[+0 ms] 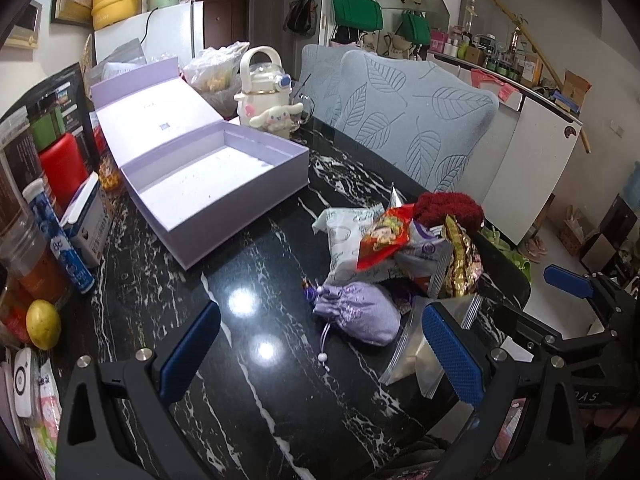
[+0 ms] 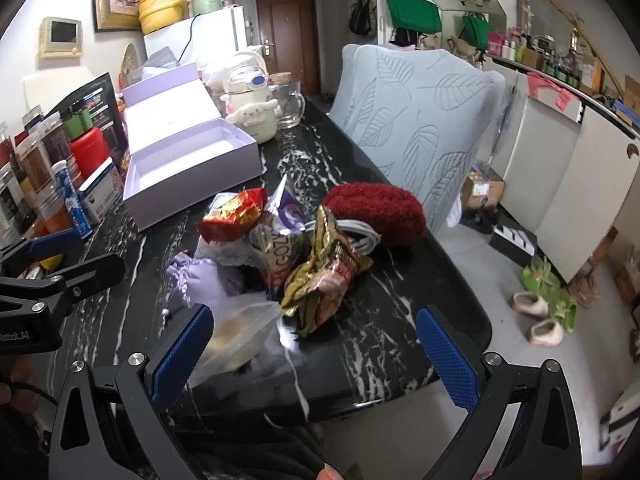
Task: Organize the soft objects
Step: 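Close the left tool on the lavender pouch while the right tool grasps the clear zip bag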
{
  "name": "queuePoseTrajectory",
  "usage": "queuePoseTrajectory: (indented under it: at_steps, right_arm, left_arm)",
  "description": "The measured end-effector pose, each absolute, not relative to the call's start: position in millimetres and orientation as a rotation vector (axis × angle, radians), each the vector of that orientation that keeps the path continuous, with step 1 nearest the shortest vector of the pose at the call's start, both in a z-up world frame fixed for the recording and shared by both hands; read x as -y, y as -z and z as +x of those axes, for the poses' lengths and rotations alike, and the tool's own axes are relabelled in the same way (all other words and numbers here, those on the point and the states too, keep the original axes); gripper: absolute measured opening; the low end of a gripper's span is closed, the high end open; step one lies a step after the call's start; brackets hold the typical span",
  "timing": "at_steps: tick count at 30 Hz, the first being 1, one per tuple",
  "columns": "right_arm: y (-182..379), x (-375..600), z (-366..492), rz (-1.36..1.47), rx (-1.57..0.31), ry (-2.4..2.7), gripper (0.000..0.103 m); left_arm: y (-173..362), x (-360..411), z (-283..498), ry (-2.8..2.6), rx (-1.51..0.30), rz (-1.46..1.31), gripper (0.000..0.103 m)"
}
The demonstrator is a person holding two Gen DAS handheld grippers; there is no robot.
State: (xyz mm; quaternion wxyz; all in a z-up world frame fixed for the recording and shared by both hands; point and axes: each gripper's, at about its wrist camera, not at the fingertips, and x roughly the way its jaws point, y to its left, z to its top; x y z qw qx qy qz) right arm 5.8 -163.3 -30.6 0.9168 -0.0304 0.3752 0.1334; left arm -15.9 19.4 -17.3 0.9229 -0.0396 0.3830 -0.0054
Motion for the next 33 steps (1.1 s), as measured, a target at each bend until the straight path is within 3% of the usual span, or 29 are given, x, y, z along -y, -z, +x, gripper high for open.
queuePoseTrajectory:
  at_steps: [33]
  right_arm:
    - [59.1, 190.5, 39.5, 0.01, -0.817, -0.298, 0.103]
  left_arm:
    - [86.5, 0.4, 49.7, 0.118, -0.981, -0.075, 0.103]
